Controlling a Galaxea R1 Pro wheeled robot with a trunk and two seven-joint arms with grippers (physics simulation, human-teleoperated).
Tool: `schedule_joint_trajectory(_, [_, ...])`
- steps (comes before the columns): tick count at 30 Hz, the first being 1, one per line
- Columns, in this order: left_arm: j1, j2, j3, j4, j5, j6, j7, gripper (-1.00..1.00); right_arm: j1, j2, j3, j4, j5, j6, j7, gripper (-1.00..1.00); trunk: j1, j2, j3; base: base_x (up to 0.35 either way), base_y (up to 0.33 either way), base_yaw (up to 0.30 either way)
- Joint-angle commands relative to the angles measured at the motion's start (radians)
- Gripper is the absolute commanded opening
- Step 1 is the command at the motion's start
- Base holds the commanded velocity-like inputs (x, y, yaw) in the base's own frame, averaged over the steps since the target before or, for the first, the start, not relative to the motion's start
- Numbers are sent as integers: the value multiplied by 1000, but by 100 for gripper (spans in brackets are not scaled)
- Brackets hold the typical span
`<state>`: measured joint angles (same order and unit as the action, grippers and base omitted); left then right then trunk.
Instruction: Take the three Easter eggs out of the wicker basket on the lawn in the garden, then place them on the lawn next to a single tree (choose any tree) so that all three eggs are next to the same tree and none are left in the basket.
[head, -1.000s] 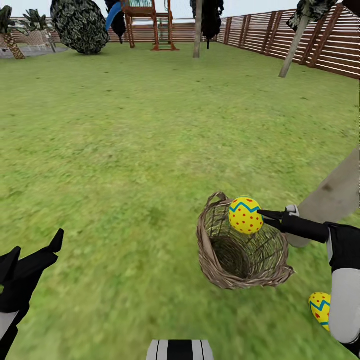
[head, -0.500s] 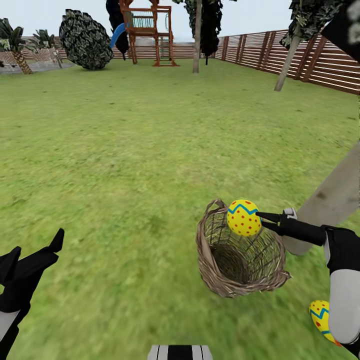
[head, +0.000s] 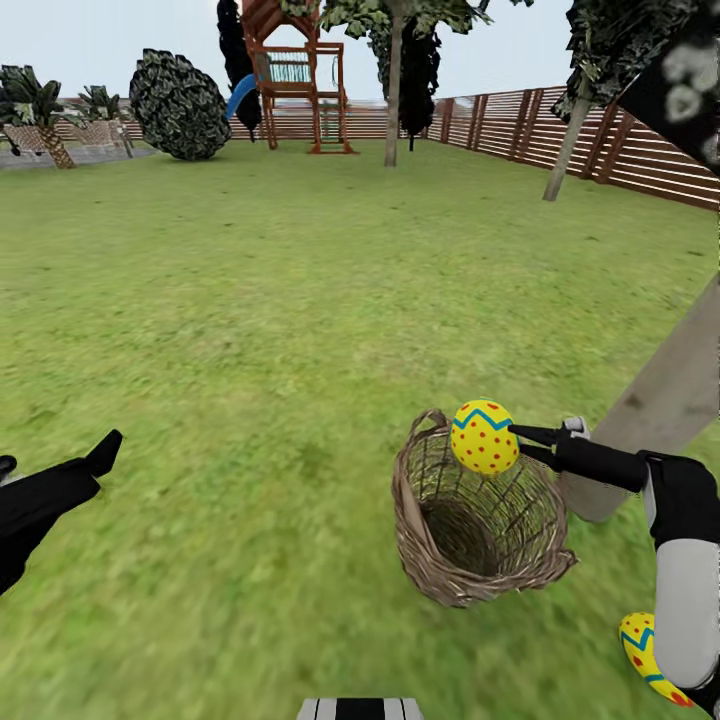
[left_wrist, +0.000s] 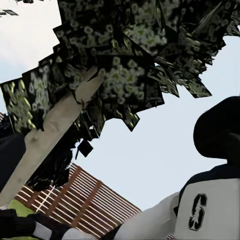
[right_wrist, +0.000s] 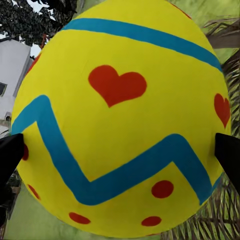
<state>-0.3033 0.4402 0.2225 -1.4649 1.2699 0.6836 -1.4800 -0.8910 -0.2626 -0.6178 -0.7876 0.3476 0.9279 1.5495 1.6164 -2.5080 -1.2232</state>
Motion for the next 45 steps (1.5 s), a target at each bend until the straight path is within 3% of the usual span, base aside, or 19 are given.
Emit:
schedule_joint_trajectory(1, [-3, 2, 1, 0, 2, 14, -1, 100, -2, 2, -3, -54, 15, 3, 8, -100, -1, 0, 3, -155, 0, 0])
schedule_joint_trajectory(11, [-8, 5, 5, 5, 0, 17, 55, 100, -2, 3, -5, -53, 13, 3, 6, -100, -5, 2, 42, -333, 0, -5])
schedule_joint_trajectory(14, [-7, -4, 5, 11, 1, 8, 139, 100, -2, 4, -5, -48, 11, 3, 6, -100, -6, 3, 53, -197, 0, -173])
schedule_joint_trajectory(16, [-5, -18, 6, 21, -1, -5, 151, 100, -2, 2, -10, -43, 11, 3, 5, -100, -6, 3, 55, -15, 0, -209])
schedule_joint_trajectory(18, [-5, -23, 9, 37, -1, -13, 152, 100, -2, 2, -11, -42, 11, 4, 5, -100, -6, 3, 58, -2, 0, -212])
schedule_joint_trajectory(21, [-5, -27, 5, 41, 2, -111, 145, 100, -2, 3, -11, -40, 11, 4, 4, -100, -6, 3, 61, -18, 0, -212])
schedule_joint_trajectory(23, [-5, -27, 1, 40, 1, -138, 145, 100, -2, 3, -12, -22, 11, 4, 4, -100, -6, 3, 63, -228, 0, -212])
schedule_joint_trajectory(27, [-5, -46, 0, 41, 0, -146, 151, 100, -2, 2, -14, -7, 11, 3, 3, -100, -6, 3, 68, -300, -81, -212])
schedule_joint_trajectory(34, [-5, -51, -1, 42, -4, -148, 154, 100, -2, 2, -14, -5, 11, 3, -16, -100, -6, 3, 76, -140, -275, -212])
schedule_joint_trajectory(36, [-5, -52, 5, 42, -114, -181, 155, 100, -2, 2, -14, -5, 11, 3, -23, -100, -6, 3, 78, -7, -68, -212])
schedule_joint_trajectory(37, [-5, -59, 5, 41, -148, -190, 156, 100, -2, 2, -14, -5, 11, 3, -24, -100, -6, 3, 79, -2, -20, -212])
schedule_joint_trajectory(38, [-5, -81, 6, 41, -172, -195, 167, 100, -2, 2, -14, -5, 11, 3, -24, -100, -6, 3, 81, -1, -8, -212])
schedule_joint_trajectory(40, [-5, -102, 7, 40, -198, -198, 257, 100, -2, 2, -14, -5, 11, 3, -25, -100, -6, 3, 83, 0, -3, -212])
schedule_joint_trajectory(41, [-6, -107, 5, 34, -219, -198, 386, 100, -2, 2, -14, -5, 11, 3, -25, -100, -6, 3, 84, 0, -1, -212])
schedule_joint_trajectory(43, [-20, -111, -3, 20, -241, -197, 585, 100, -2, 2, -14, -5, 11, 3, -25, -100, -6, 3, 86, 0, 0, -212])
schedule_joint_trajectory(44, [-39, -115, -14, 15, -246, -192, 686, 100, -2, 2, -14, -5, 11, 3, -25, -100, -6, 3, 88, 0, 0, -212])
schedule_joint_trajectory(45, [-61, -117, -48, 14, -248, -185, 754, 100, -2, 2, -14, -5, 11, 3, -25, -100, -6, 3, 89, 0, 0, -212])
